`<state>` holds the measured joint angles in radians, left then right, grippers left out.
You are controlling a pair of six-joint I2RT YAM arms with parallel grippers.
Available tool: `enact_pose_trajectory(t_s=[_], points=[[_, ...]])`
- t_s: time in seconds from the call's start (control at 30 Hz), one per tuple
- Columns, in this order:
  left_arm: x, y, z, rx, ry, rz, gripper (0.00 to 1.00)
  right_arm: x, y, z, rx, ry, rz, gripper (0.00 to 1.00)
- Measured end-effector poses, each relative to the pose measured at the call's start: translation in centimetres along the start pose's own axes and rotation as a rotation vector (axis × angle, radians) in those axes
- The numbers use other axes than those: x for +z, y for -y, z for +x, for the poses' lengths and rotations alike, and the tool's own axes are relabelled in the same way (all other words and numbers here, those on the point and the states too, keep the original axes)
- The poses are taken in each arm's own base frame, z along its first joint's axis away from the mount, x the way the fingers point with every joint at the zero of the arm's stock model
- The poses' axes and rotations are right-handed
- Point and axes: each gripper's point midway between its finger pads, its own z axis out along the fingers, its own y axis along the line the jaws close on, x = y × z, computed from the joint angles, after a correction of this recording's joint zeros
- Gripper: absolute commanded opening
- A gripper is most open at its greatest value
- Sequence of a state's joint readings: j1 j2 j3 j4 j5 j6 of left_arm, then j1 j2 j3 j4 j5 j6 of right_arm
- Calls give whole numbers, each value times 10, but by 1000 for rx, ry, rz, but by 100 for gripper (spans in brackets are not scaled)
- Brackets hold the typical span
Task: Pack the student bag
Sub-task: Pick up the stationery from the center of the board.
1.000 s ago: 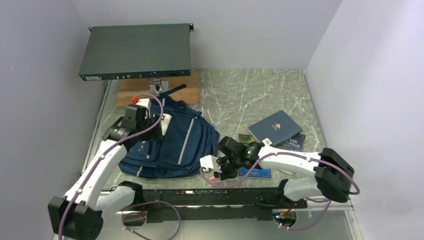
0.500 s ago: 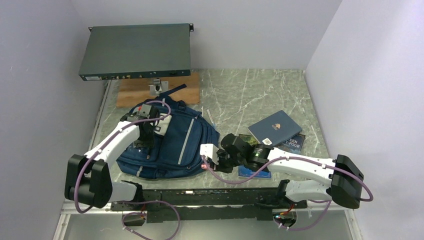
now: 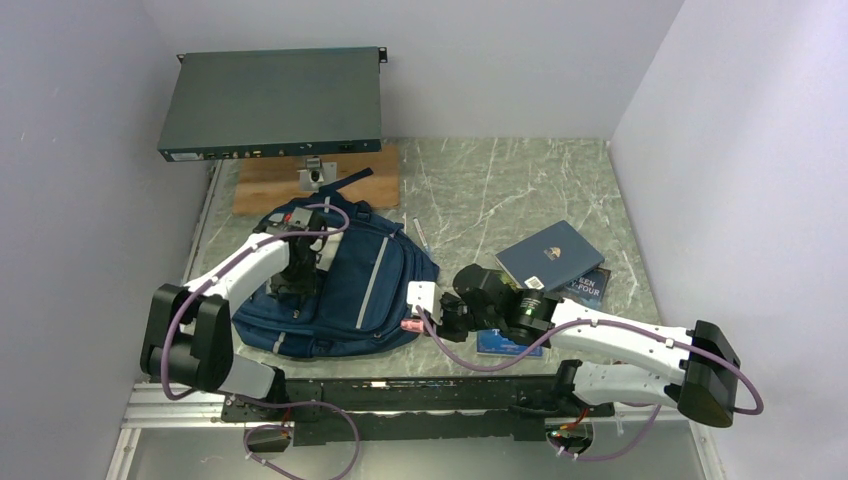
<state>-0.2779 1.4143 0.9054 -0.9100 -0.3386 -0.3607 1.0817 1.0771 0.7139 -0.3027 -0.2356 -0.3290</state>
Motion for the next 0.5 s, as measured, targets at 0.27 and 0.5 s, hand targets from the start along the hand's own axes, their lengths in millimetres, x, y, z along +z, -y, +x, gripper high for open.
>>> enact_pose_trajectory(t_s=[0.27, 0.5], points=[[6, 5, -1, 26, -27, -16, 52, 1, 0, -3, -5, 12, 1, 0], [2, 10, -6, 23, 3, -10, 0, 8, 3, -14, 31, 44, 41, 0]])
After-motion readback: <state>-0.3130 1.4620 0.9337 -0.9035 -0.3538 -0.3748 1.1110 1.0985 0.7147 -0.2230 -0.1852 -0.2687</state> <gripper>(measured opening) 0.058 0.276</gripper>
